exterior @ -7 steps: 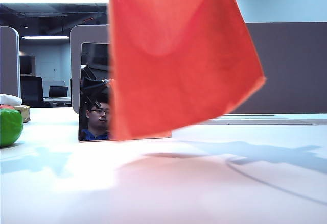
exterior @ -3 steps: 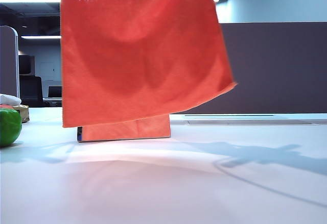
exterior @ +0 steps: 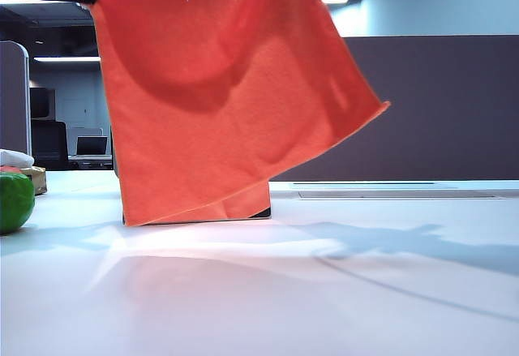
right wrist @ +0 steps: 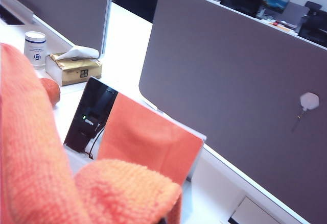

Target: Pick up the cloth from the table and use it to cover the mirror.

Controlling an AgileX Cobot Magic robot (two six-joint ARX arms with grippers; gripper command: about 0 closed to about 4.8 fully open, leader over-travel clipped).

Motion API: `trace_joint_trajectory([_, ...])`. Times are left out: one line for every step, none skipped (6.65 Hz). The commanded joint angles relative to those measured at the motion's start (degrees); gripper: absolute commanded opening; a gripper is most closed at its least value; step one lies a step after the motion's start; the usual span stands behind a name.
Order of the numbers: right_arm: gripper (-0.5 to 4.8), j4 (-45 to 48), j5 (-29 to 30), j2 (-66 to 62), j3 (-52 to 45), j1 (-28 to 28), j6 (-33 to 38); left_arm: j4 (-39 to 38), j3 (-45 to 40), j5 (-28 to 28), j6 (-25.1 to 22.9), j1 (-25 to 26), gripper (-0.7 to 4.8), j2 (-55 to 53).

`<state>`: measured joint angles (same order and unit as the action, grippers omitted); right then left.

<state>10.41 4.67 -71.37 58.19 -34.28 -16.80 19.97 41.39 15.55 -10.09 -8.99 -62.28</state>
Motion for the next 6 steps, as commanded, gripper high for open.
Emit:
trace_joint_trajectory([-0.06,-5.40,1.40,-9.09,6.84,0.04,2.19,2.67,10.58,-0.66,-0.39,5.35,-0.06,-9.66])
trace_joint_trajectory([-0.06,-5.40,1.22,-12.72,10.51,0.07,2.01,1.95,10.62,-0.04,-0.42,5.22,-0.06,-11.02])
trace_joint_trajectory([-0.06,-5.40,1.05,-14.34,11.98,0.13,1.75,1.99,10.64,-0.07,-0.42,5.22,-0.06,-11.39])
trace_joint_trajectory([-0.06,-2.80,-3.67,-17.99,14.58,0.72,1.75,2.89,10.64,-0.13,-0.63,5.29,-0.06,-11.85])
trace_joint_trajectory([-0.06,-0.07,-6.12,-17.99,14.58,0.85,1.75,3.76,10.75,-0.33,-1.07,5.60,-0.06,-12.55])
trace_joint_trajectory([-0.06,1.88,-6.27,-18.36,14.60,1.27,1.75,6.25,10.93,-0.33,-1.03,5.84,-0.06,-14.34])
